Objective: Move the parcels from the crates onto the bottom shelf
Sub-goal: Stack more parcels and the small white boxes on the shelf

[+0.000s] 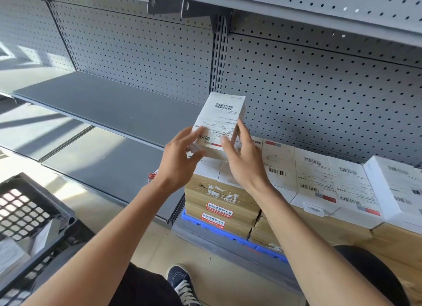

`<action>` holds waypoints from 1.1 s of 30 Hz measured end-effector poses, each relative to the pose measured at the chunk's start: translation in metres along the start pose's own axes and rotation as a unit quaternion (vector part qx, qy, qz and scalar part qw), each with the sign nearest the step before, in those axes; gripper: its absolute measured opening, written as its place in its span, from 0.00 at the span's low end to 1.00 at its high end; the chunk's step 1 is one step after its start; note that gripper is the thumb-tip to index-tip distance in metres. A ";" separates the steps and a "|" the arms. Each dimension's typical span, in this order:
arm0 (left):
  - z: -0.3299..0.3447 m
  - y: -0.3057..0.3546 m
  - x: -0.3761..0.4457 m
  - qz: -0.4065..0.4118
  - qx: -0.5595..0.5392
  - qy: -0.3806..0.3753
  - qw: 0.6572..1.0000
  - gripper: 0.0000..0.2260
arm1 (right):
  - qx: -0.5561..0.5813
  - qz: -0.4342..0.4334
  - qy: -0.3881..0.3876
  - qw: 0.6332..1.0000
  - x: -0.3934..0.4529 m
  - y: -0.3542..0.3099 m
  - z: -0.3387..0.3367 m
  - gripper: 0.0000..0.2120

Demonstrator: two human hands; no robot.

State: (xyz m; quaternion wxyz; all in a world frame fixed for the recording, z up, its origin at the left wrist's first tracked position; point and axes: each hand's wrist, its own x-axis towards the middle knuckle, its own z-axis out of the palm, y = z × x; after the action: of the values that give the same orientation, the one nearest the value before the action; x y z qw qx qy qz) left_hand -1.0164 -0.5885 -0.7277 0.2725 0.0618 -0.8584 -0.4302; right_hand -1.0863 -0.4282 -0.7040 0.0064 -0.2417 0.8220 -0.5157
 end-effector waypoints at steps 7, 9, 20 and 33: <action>-0.011 -0.025 0.018 -0.051 -0.033 -0.027 0.998 0.32 | -0.072 0.018 -0.049 0.996 0.011 0.010 0.014 0.32; -0.011 -0.034 0.019 -0.066 -0.045 -0.026 0.996 0.34 | -0.084 0.019 -0.062 0.994 0.015 0.014 0.022 0.32; -0.007 -0.040 0.014 -0.141 -0.128 -0.042 0.981 0.32 | -0.114 0.028 -0.055 0.992 0.022 0.033 0.029 0.26; -0.014 -0.033 0.009 -0.194 -0.159 -0.019 0.968 0.25 | -0.122 -0.015 -0.035 0.992 0.012 0.032 0.033 0.22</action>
State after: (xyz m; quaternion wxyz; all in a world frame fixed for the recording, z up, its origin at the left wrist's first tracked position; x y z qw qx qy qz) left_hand -1.0211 -0.6216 -0.7424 0.1735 0.1751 -0.7558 -0.6066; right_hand -1.1009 -0.4490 -0.7440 -0.0017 -0.2707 0.8744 -0.4026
